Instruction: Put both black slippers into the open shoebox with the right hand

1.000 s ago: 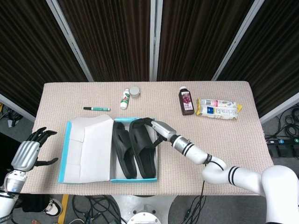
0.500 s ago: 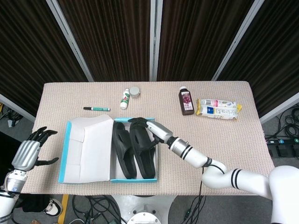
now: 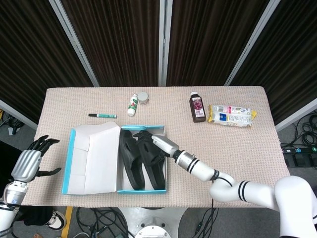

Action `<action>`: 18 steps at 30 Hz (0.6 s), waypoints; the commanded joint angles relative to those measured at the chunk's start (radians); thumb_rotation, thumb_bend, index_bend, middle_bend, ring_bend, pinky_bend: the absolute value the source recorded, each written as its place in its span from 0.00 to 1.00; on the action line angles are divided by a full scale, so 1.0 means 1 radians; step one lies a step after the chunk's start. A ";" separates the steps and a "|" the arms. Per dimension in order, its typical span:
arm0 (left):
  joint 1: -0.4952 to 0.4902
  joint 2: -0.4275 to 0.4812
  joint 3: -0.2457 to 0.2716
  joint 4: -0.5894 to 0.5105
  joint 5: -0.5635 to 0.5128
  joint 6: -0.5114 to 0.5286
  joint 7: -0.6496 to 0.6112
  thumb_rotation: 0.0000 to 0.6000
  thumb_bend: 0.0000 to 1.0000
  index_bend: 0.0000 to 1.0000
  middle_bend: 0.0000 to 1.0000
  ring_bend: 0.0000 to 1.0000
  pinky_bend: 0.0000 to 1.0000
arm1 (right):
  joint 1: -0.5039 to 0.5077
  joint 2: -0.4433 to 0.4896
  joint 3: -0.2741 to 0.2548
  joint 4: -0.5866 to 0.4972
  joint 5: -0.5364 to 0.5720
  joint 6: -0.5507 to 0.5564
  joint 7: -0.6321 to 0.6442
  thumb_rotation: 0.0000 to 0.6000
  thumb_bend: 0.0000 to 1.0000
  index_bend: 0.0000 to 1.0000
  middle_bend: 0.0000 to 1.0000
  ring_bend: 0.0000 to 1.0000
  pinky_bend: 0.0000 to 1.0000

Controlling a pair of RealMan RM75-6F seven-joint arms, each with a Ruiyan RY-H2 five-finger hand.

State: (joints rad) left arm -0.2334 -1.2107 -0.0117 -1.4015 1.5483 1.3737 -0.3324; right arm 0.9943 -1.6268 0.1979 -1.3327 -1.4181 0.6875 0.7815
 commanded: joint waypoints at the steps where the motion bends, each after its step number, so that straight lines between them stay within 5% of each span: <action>1: 0.001 0.001 0.000 0.001 -0.001 0.001 -0.003 1.00 0.00 0.21 0.21 0.09 0.18 | 0.002 -0.011 -0.007 0.019 0.007 -0.013 0.006 1.00 0.00 0.11 0.26 0.08 0.20; 14: -0.001 -0.001 -0.001 0.000 0.002 0.001 0.002 1.00 0.00 0.21 0.21 0.09 0.18 | -0.016 0.056 0.015 -0.065 -0.040 0.069 0.024 1.00 0.00 0.11 0.26 0.08 0.20; 18: -0.002 -0.001 -0.003 -0.003 0.002 0.000 0.007 1.00 0.00 0.21 0.21 0.09 0.18 | -0.042 0.116 0.019 -0.105 -0.057 0.134 -0.068 1.00 0.00 0.11 0.26 0.08 0.20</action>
State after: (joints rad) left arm -0.2357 -1.2114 -0.0147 -1.4039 1.5499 1.3740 -0.3252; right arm 0.9697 -1.5408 0.2132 -1.4153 -1.4635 0.7854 0.7710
